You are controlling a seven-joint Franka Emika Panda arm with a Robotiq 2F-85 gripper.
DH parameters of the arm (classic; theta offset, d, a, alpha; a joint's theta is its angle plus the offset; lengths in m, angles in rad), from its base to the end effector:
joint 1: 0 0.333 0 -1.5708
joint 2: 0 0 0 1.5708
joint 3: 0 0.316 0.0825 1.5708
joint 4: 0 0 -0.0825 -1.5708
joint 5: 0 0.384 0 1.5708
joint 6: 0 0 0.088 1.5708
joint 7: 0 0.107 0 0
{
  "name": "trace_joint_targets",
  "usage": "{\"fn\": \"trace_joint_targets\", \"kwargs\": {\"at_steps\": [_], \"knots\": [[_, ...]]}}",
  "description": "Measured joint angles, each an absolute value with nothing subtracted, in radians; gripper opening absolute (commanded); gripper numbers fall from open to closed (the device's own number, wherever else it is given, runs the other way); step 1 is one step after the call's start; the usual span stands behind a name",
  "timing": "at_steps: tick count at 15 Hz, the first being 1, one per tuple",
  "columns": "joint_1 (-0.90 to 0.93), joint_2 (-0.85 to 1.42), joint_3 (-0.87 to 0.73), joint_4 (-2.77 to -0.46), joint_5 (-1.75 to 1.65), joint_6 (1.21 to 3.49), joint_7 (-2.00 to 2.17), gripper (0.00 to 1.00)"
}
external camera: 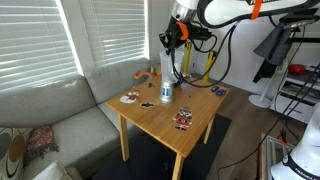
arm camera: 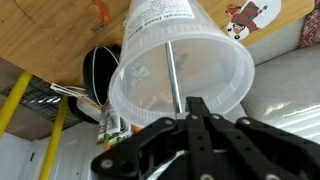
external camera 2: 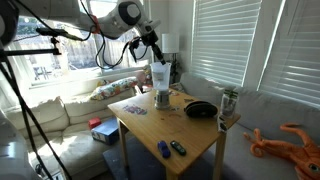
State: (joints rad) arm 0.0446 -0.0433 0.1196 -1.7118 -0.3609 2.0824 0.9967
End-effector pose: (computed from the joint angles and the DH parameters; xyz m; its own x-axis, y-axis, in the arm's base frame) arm 0.5778 0.0793 0.6375 0.6302 -0.5942 0.4999 -0.6307 -0.7672 -0.1169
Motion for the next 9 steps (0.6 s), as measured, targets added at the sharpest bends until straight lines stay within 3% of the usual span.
{"fn": "trace_joint_targets", "kwargs": {"at_steps": [9], "knots": [[0.034, -0.195, 0.055, -1.614, -0.087, 1.968, 0.781, 0.94]]}}
